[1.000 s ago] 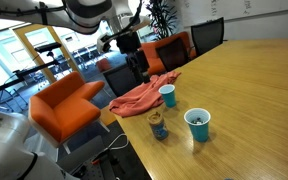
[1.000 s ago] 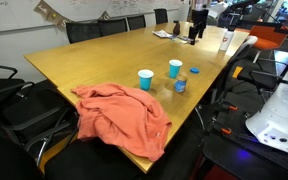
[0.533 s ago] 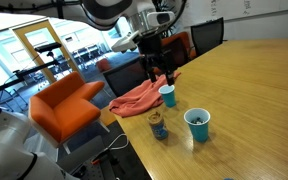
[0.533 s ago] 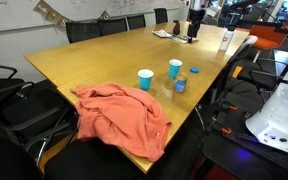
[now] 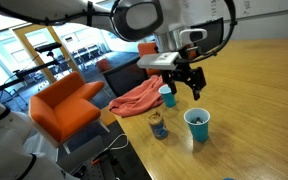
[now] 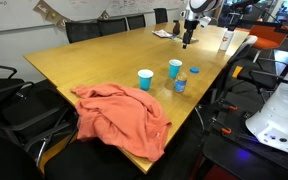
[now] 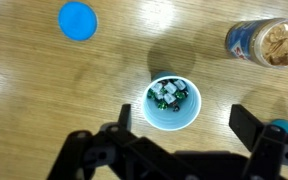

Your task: Pour the contents from the right cup into the left cup

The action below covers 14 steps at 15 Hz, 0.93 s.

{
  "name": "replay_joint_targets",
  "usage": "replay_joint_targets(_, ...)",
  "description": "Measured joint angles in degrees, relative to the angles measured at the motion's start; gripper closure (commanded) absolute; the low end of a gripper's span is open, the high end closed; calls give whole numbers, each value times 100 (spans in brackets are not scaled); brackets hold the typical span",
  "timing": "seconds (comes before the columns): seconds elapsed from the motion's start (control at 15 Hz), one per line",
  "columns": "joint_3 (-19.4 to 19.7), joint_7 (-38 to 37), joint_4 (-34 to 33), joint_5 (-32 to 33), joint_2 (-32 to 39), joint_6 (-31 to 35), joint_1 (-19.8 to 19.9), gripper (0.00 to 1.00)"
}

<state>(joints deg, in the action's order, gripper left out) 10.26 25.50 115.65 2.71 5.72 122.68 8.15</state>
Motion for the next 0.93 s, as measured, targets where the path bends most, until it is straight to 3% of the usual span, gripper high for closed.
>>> replay_joint_targets(0.4, -90, 576, -436, -225, 1024, 835, 307, 0)
replay_joint_targets(0.87, -412, 1185, -1104, -477, 2101, 1016, 860, 0)
replay_joint_targets(0.93, -445, 1278, -1199, -494, 2207, 1016, 937, 15)
